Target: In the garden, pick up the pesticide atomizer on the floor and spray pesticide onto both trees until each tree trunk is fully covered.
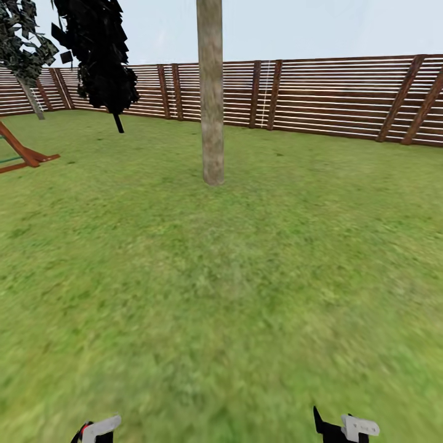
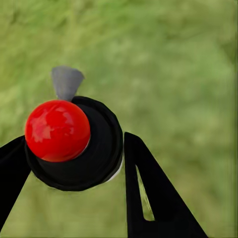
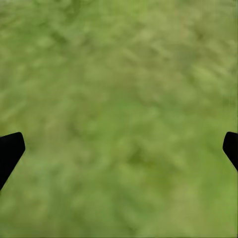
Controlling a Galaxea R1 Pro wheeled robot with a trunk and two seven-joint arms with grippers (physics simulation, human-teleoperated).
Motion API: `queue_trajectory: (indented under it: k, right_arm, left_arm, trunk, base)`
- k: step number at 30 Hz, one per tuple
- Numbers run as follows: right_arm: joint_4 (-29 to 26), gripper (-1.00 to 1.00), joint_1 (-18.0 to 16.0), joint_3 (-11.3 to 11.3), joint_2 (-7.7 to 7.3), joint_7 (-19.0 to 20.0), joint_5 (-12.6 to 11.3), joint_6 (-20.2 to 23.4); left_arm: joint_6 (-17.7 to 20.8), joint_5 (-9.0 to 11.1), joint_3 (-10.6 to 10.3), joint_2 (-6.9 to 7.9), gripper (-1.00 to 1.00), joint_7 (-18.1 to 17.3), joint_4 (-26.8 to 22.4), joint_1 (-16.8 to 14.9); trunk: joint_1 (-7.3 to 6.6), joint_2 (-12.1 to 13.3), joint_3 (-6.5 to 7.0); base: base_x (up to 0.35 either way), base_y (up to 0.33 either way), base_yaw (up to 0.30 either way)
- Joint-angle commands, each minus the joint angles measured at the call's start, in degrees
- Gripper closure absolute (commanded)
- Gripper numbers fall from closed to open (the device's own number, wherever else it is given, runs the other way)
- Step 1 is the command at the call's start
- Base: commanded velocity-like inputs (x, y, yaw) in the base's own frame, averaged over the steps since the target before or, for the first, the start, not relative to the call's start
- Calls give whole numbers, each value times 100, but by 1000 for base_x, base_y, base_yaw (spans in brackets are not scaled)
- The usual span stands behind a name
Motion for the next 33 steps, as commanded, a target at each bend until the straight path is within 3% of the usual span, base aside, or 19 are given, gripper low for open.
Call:
queue_trajectory:
  k: [1,33]
  right_arm:
    - [0,-100,0,0,0,0,0,0]
    - [-1,-100,0,-1,3,0,-3,-8]
  left_arm:
    - [-1,-1,0,0,100,0,0,0]
    - [-1,0,0,-3,100,0,8,0]
  trunk:
    - [0,0,0]
    - [0,0,0]
  base:
    - [339,0,0]
    - [339,0,0]
